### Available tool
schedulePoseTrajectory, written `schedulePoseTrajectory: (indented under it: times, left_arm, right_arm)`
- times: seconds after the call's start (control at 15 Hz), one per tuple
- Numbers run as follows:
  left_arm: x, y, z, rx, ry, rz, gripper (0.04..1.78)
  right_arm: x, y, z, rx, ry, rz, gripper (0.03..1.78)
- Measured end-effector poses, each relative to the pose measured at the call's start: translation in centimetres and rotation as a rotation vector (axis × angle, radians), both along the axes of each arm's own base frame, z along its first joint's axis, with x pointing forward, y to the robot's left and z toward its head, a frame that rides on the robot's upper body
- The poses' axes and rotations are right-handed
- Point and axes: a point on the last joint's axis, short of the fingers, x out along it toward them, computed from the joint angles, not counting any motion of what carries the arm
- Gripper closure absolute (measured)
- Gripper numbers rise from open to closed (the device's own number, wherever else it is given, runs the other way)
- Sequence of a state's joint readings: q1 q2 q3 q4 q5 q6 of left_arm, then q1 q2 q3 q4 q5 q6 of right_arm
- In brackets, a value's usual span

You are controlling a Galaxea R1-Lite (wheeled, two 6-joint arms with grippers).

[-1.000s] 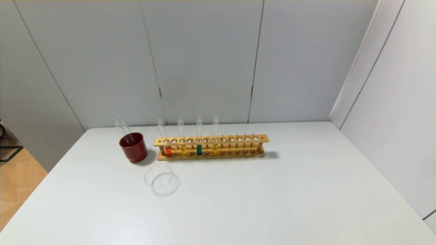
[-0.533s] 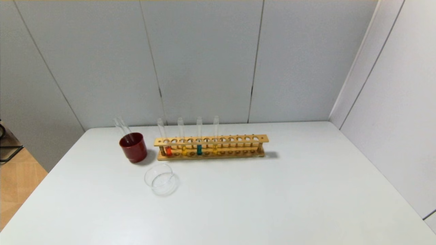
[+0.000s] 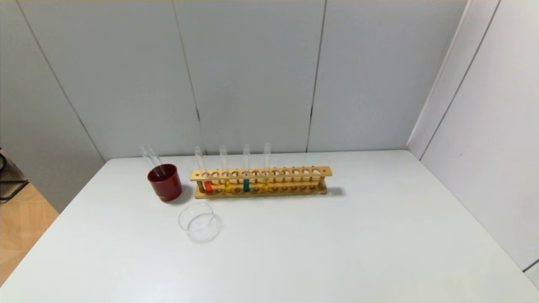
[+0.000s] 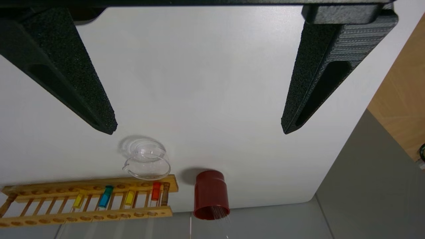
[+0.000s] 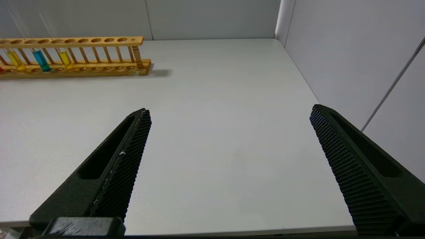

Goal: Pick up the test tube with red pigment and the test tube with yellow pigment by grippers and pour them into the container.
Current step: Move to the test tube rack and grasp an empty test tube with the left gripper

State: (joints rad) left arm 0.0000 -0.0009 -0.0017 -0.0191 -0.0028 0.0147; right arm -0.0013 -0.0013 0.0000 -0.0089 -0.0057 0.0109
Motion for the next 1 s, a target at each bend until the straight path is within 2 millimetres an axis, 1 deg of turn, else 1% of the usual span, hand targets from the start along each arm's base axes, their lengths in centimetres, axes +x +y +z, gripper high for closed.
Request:
schedulePoseTrajectory:
  times: [0.2,0.33,0.47,0.6,0.8,1.0]
  left_arm:
    - [-0.6,0.0,2.0,-0.006,-0.076,-0.013,0.07]
    - [-1.5,-0.1,3.8,-0.005,-0.087,-0.038,0.07]
    - [-2.6,-0.2,5.8,-0.002,-0.079,-0.105,0.07]
    - [-2.9,-0.4,7.7,0.001,-0.077,-0.168,0.07]
    - [-2.0,-0.3,10.9,-0.01,-0.048,-0.236,0.07]
    - [0.7,-0.2,14.4,-0.024,-0.018,-0.366,0.07]
  right_arm:
    - [0.0,0.0,0.0,0.0,0.0,0.0,0.06]
    - [0.0,0.0,0.0,0.0,0.0,-0.001,0.06]
    - [0.0,0.0,0.0,0.0,0.0,-0.001,0.06]
    - [0.0,0.0,0.0,0.0,0.0,0.0,0.06]
    - [0.0,0.0,0.0,0.0,0.0,0.0,0.06]
    - [0.0,0.0,0.0,0.0,0.0,0.0,0.06]
